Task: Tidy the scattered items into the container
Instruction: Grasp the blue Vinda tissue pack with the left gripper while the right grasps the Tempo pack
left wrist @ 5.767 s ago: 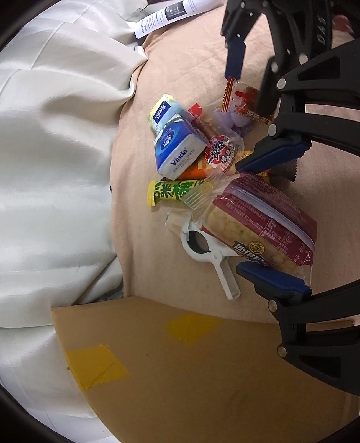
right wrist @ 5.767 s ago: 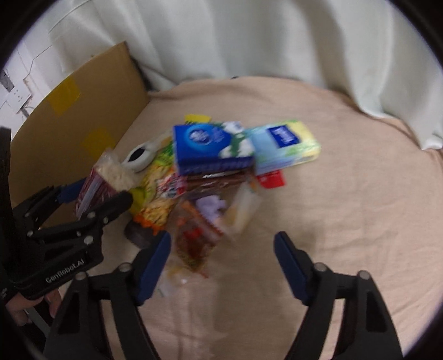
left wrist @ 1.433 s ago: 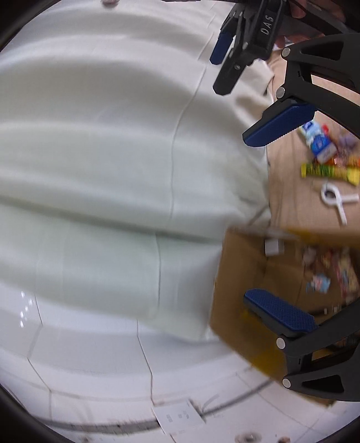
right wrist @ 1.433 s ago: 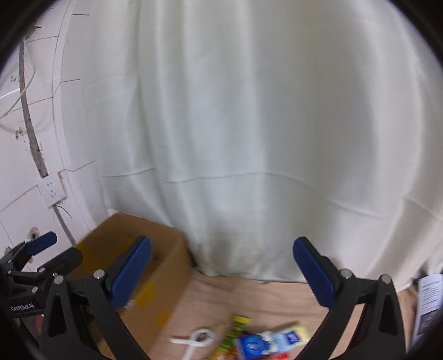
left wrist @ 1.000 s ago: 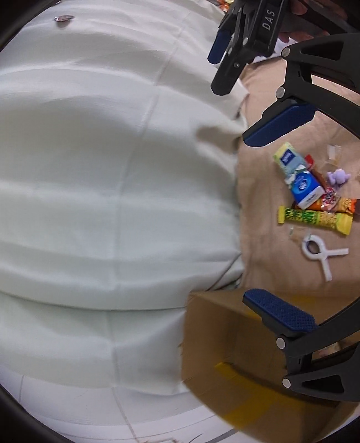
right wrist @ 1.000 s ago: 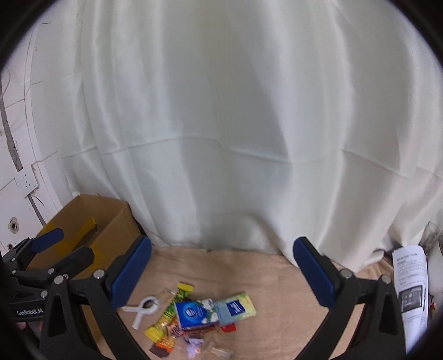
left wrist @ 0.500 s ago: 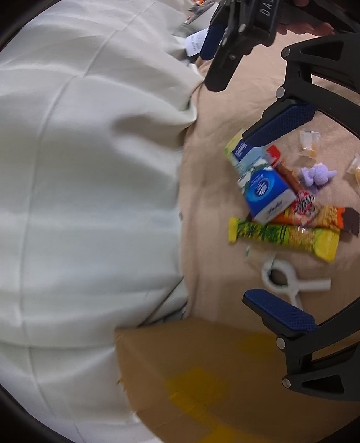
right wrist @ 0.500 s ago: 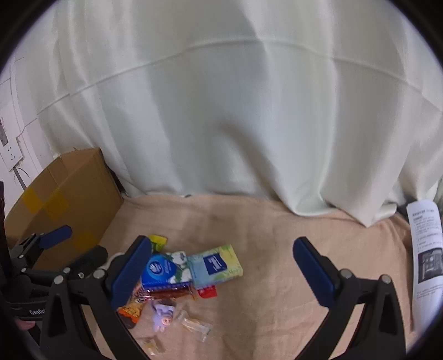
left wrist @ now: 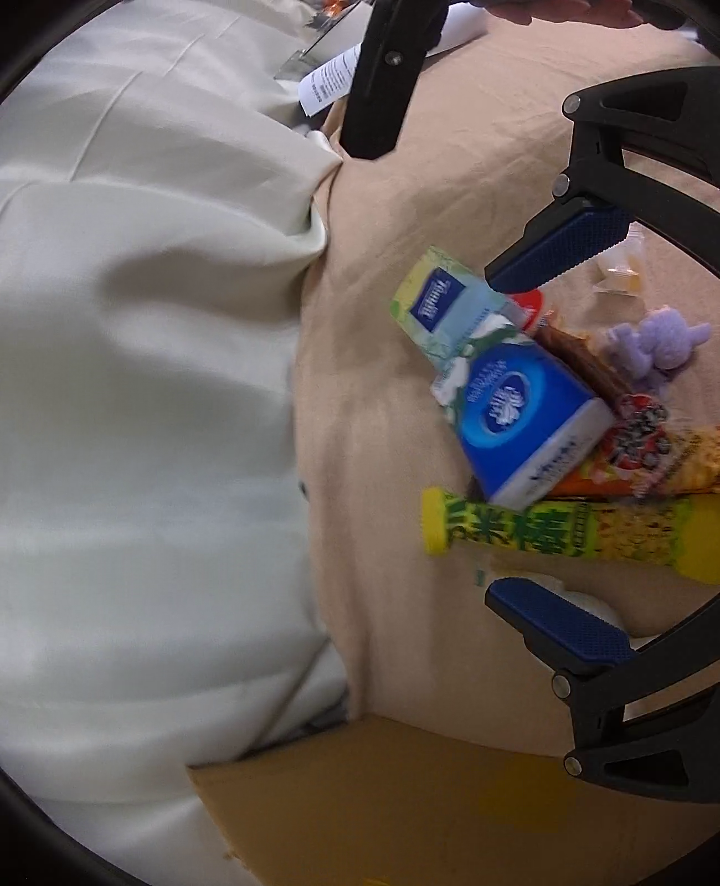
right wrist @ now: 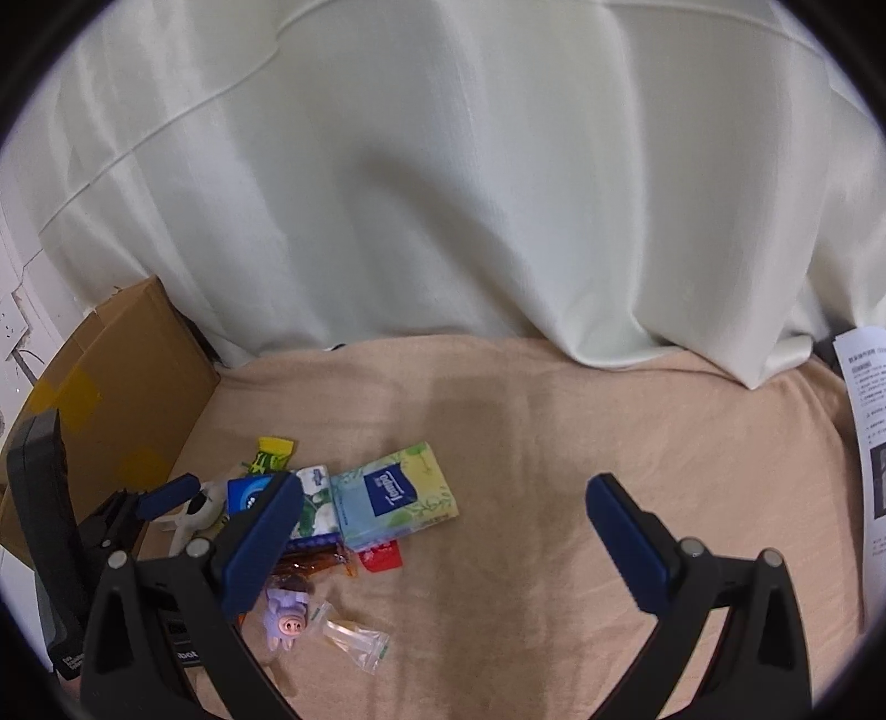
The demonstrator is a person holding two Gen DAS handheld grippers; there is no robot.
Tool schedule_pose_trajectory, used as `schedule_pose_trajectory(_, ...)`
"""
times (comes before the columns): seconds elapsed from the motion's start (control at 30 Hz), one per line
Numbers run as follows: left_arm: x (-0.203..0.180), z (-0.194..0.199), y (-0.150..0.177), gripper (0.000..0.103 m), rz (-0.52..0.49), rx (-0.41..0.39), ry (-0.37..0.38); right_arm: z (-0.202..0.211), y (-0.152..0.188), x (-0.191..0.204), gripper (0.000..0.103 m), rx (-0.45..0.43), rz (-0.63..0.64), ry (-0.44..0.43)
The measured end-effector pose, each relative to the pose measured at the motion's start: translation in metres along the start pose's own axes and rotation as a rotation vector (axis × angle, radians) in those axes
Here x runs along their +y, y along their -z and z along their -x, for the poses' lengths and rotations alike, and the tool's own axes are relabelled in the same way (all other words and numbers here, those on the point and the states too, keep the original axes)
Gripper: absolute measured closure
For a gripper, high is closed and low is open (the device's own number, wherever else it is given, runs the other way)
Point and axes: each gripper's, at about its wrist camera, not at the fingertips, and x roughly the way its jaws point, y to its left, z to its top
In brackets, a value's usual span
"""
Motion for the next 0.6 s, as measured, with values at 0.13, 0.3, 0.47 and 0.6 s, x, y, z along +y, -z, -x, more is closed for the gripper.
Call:
schedule_pose_trajectory(0.13, -0.001, -0.008, -0.007, 0.000, -0.028, 0.007, 0.002, -0.003, -0.002, -0.001, 0.000, 0.002, -0.018, -0.021)
schedule_pose_trajectory(0.3, -0.002, -0.024, -0.007, 0.000, 0.000, 0.065, 0.020, -0.007, -0.002, -0.001, 0.000, 0.005, -0.016, -0.016)
schedule_pose_trajectory(0.47, -0.010, -0.030, -0.006, 0.025, -0.046, 0.063, -0.004, -0.019, 0.001, -0.004, 0.000, 0.037, -0.009, 0.014)
schedule_pose_trajectory(0.6, -0.001, -0.019, -0.002, 0.029, -0.008, 0.067, 0.029, -0.029, 0.005, -0.003, 0.000, 0.062, 0.003, 0.009)
